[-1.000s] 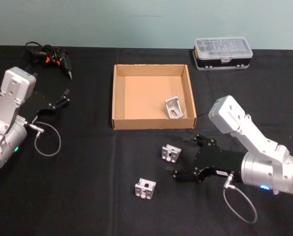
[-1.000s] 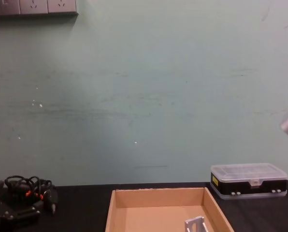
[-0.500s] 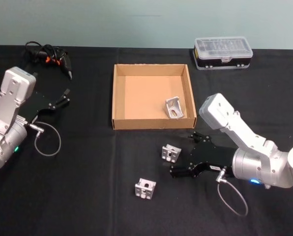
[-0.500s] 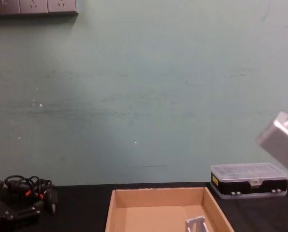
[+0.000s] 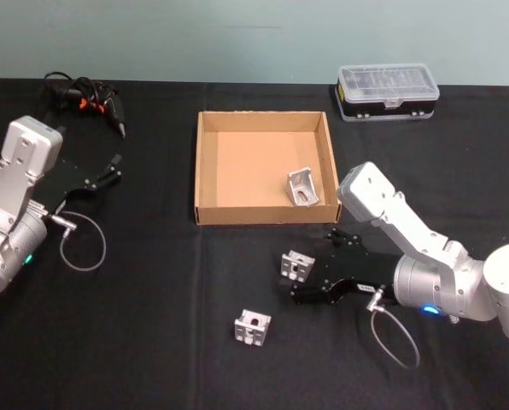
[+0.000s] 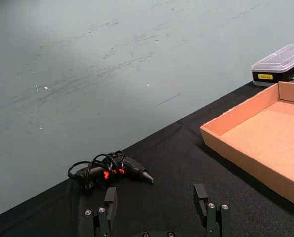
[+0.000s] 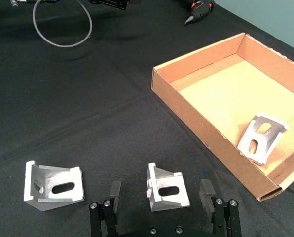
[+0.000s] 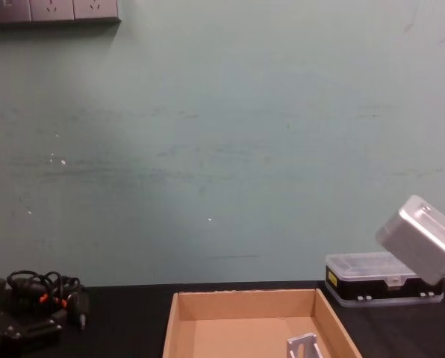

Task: Use one hand to pick up the angle iron from the table and place it into the box.

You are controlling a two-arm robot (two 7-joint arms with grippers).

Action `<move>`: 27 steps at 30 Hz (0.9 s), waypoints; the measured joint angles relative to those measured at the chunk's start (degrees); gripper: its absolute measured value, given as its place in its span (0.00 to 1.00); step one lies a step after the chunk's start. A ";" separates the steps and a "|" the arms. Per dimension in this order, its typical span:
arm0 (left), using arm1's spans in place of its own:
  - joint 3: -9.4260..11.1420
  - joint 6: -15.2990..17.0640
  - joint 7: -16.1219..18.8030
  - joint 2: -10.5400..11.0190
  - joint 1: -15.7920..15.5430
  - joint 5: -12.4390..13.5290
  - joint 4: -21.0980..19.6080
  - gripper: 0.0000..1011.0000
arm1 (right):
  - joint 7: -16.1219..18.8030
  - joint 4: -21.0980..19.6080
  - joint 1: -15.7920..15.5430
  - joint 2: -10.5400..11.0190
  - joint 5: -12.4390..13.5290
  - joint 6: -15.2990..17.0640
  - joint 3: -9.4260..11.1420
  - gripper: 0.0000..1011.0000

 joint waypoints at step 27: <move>0.00 0.00 0.00 0.00 0.00 0.00 0.00 1.00 | 0.20 1.47 0.71 -1.43 -1.33 -0.51 -0.50 0.70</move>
